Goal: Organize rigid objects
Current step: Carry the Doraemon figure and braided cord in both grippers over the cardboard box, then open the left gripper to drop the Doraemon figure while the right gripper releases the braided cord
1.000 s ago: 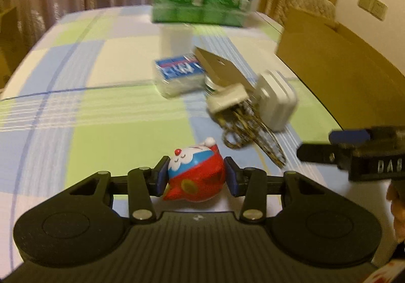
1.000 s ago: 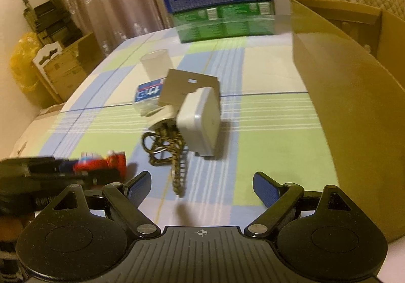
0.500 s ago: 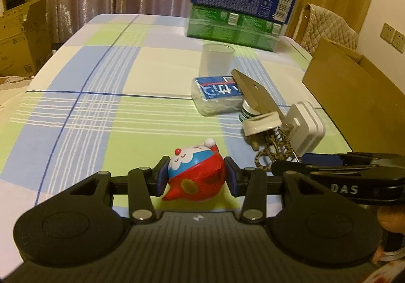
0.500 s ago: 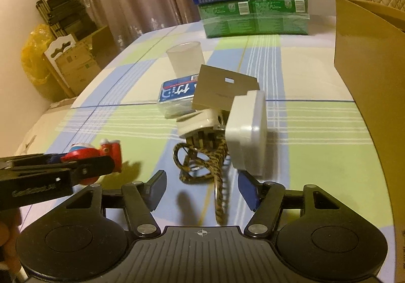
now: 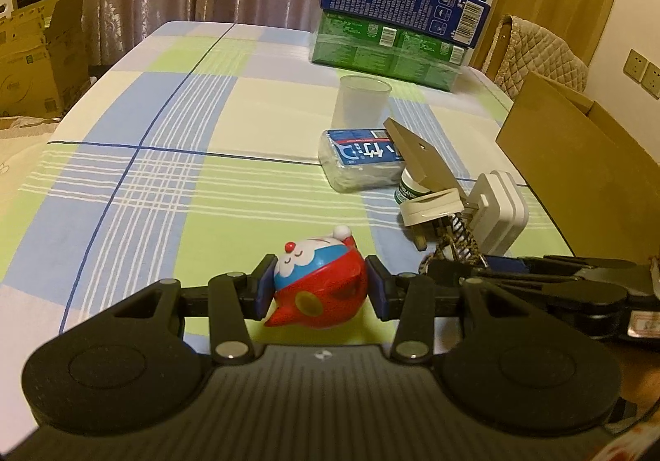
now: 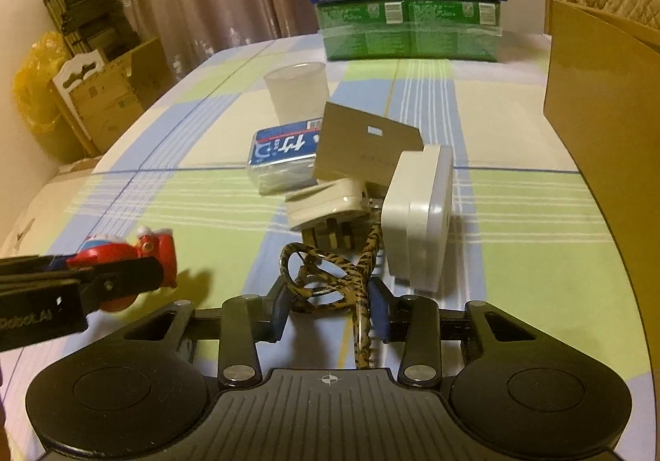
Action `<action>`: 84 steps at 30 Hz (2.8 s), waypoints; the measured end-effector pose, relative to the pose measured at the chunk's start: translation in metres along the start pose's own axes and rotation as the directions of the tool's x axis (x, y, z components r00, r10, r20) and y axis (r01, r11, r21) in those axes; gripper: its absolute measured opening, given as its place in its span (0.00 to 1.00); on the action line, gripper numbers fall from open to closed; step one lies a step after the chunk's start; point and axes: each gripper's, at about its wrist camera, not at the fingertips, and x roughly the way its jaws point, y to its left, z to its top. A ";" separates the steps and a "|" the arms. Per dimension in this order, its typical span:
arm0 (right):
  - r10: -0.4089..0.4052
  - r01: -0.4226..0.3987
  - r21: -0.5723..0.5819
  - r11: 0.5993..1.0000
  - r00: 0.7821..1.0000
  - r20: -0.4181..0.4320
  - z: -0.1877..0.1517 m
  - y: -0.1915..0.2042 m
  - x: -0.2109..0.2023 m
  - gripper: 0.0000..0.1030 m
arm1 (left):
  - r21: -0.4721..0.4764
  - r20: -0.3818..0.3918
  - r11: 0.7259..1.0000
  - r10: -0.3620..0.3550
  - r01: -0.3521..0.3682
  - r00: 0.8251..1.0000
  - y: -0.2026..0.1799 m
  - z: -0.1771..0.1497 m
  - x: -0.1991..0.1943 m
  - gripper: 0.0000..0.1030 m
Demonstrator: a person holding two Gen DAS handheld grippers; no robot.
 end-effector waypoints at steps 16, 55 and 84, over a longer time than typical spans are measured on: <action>0.036 -0.036 0.012 0.999 0.999 -0.024 -0.037 -0.005 -0.090 0.35 | 0.044 0.031 0.997 -0.061 0.060 0.998 -0.035 0.009 -0.042 0.39; -0.236 0.208 0.148 0.967 0.948 0.214 0.005 -0.170 -0.295 0.35 | 0.295 0.020 0.895 -0.355 0.334 0.935 -0.288 0.059 -0.105 0.39; -0.181 0.164 0.132 0.977 0.975 0.127 0.028 -0.262 -0.246 0.35 | 0.328 -0.084 0.873 -0.352 0.360 0.932 -0.348 0.085 -0.007 0.38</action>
